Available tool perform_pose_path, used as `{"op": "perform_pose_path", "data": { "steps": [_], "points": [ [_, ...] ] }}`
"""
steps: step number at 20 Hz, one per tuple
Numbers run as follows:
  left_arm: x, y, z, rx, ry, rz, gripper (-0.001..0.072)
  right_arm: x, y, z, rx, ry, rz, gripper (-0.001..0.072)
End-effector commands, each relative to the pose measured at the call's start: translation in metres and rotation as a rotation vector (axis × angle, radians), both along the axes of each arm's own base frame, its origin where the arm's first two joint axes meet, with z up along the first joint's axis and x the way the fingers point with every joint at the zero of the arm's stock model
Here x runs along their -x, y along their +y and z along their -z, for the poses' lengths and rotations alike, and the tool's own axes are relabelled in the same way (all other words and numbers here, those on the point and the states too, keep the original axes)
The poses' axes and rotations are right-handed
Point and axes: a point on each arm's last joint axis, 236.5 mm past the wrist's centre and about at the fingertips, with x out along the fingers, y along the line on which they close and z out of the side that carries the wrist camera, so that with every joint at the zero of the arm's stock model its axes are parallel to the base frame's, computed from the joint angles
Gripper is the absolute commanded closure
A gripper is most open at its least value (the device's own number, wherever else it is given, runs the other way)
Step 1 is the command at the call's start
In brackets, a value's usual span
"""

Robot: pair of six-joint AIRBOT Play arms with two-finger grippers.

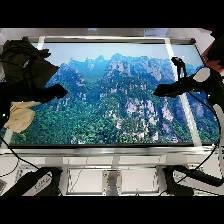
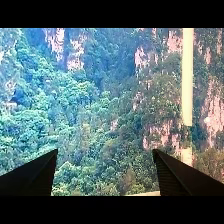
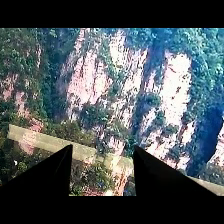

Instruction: Fold the shirts.

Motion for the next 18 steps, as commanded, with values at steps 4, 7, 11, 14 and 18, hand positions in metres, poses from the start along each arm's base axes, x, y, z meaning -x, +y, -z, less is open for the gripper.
{"op": "perform_pose_path", "data": {
  "steps": [4, 7, 11, 14, 18],
  "points": [
    [0.0, 0.0, 0.0, -0.001, -0.001, 0.001, 0.0061, 0.0, 0.0, 0.0, 0.0, 0.001, 0.001, 0.0265],
    [-0.001, 0.0, -0.001, -0.001, -0.004, -0.001, 0.0061, 0.0, 0.0, 0.0, 0.0, 0.001, 0.001, 0.0265],
    [-0.001, 0.0, -0.001, -0.001, -0.006, -0.002, 0.0061, 0.0, 0.0, 0.0, 0.0, 0.001, 0.001, 0.0265],
    [-0.003, 0.001, -0.002, -0.002, -0.012, -0.005, 0.0061, -0.003, -0.003, 0.0, 0.023, -0.022, -0.022, 0.0265],
    [-0.015, 0.008, -0.007, -0.025, -0.069, -0.03, 0.0061, -0.032, -0.025, -0.007, 0.146, -0.173, -0.048, 0.0265]
  ]
}}
